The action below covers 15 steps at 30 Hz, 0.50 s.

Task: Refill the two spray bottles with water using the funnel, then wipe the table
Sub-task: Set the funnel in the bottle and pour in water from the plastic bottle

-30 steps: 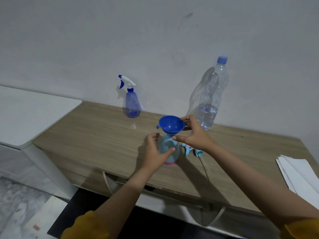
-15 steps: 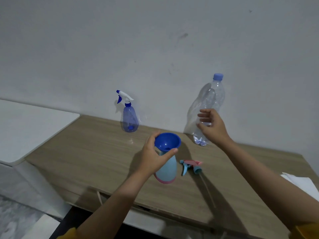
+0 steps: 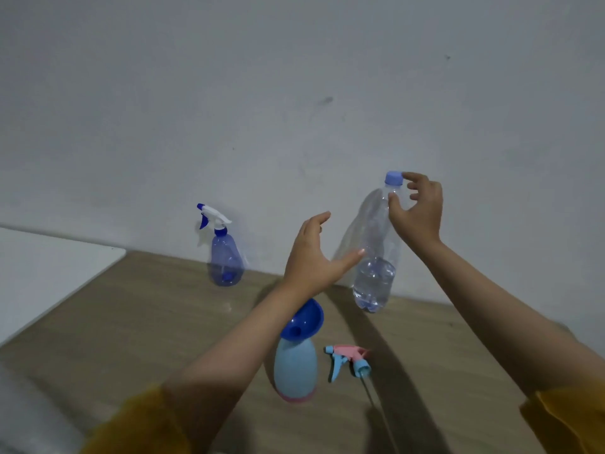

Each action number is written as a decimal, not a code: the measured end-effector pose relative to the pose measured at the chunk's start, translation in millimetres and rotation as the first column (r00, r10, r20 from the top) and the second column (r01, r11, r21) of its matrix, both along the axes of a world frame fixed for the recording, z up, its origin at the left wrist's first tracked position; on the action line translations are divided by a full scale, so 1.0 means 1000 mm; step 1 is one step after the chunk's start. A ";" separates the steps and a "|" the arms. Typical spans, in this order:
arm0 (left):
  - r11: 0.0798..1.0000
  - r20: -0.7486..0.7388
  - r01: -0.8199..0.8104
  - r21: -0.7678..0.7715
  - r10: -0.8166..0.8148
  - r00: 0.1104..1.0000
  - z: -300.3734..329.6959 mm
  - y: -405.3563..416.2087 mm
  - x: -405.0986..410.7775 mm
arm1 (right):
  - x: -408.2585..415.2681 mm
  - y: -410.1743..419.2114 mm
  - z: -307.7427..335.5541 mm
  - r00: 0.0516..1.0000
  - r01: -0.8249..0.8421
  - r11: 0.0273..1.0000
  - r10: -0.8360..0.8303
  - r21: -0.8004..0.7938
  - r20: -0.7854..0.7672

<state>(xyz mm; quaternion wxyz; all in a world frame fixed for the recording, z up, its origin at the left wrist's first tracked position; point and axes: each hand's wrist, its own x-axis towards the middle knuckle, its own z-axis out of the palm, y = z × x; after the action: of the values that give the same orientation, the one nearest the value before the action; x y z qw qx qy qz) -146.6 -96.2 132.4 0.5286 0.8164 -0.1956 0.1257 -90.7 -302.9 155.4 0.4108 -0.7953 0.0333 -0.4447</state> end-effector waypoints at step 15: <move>0.999 -0.184 -0.001 -0.052 -0.008 0.983 -0.030 -0.125 0.084 | 0.029 -0.033 0.007 0.989 -0.141 0.979 0.133 -0.144 -0.066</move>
<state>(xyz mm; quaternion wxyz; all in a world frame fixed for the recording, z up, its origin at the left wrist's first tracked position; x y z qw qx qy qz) -62.1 -221.0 102.3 0.5657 0.8102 -0.1439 0.0537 -61.8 -335.6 162.6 0.3792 -0.8360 -0.0434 -0.3942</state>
